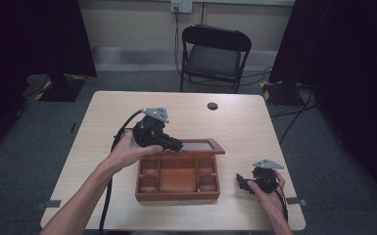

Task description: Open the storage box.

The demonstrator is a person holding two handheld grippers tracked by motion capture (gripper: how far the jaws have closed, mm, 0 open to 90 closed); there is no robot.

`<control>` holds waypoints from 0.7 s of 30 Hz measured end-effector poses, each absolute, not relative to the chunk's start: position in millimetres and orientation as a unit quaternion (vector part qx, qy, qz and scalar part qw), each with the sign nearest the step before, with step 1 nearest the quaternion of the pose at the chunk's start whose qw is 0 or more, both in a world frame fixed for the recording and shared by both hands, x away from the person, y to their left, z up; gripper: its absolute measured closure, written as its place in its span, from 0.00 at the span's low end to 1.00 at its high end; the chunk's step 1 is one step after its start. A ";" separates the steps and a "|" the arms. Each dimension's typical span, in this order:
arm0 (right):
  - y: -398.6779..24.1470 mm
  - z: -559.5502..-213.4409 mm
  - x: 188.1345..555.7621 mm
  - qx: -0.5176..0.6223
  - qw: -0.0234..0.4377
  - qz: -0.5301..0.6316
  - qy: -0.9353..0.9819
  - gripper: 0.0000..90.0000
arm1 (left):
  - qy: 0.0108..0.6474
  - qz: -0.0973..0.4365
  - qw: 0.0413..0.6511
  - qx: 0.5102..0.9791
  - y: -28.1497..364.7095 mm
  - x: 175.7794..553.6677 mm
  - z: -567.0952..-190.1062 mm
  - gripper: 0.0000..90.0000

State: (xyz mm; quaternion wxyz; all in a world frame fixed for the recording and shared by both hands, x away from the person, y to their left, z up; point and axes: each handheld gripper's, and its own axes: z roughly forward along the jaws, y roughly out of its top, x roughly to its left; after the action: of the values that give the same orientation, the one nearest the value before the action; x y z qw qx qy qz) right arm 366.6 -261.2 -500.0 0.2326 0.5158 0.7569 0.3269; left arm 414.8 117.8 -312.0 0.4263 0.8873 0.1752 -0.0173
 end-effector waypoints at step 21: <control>-261.2 -500.0 366.5 0.516 0.233 0.327 0.757 0.14 | 0.177 -0.018 0.427 0.887 118.0 415.0 -312.0 0.91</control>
State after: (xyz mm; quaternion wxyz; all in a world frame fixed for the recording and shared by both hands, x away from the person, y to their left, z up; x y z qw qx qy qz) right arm 366.5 -261.2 -500.0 0.2326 0.5162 0.7568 0.3267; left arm 415.0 118.0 -312.0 0.4268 0.8868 0.1766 -0.0175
